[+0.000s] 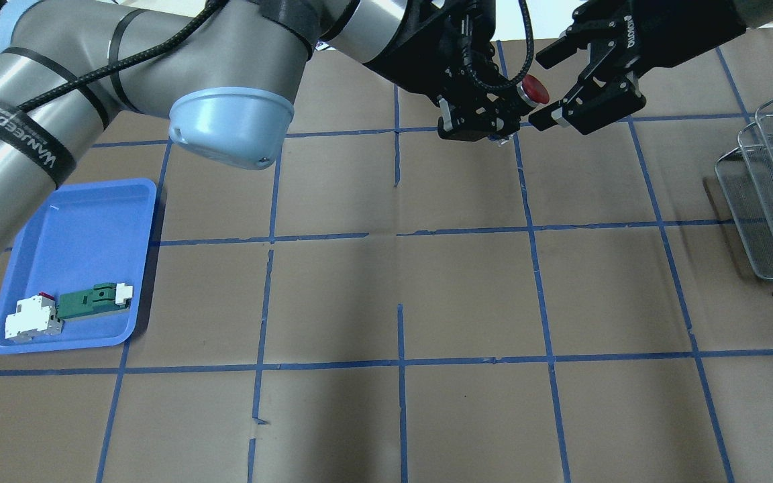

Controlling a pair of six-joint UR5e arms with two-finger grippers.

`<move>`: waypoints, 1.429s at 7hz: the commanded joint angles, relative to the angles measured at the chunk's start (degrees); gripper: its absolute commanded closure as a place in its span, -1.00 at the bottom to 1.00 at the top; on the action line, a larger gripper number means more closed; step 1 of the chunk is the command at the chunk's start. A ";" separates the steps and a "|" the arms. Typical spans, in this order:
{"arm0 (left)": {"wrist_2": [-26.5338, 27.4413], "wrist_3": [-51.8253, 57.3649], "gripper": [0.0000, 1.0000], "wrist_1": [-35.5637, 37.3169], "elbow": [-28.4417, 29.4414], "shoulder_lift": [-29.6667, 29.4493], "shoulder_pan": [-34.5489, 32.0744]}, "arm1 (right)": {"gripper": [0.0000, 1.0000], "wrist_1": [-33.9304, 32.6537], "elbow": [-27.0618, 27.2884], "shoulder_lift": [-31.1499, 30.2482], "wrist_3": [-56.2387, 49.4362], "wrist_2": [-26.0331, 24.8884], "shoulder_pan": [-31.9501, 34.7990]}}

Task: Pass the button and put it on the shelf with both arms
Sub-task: 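Close the right gripper on the button's red cap above the left gripper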

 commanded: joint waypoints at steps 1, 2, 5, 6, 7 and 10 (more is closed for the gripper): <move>-0.10 -0.07 1.00 0.00 -0.43 0.27 -0.05 | -0.83 -0.04 0.30 0.13 1.01 0.29 0.09; -0.10 -0.07 1.00 0.00 -0.52 0.45 -0.05 | -0.87 -0.21 0.56 0.13 1.71 1.69 0.09; -0.10 0.02 1.00 0.09 0.01 0.36 -0.14 | -0.88 -0.39 0.74 0.13 2.25 1.70 0.26; -0.10 0.11 1.00 0.09 -0.17 0.36 -0.14 | -0.87 -0.30 0.82 0.13 2.25 1.70 0.26; -0.10 0.28 1.00 0.09 -0.34 0.36 -0.14 | -0.79 -0.30 0.82 0.22 2.25 1.70 0.26; -0.19 0.37 1.00 0.18 -0.69 0.71 -0.14 | 1.00 -0.57 0.74 0.13 2.07 1.18 0.26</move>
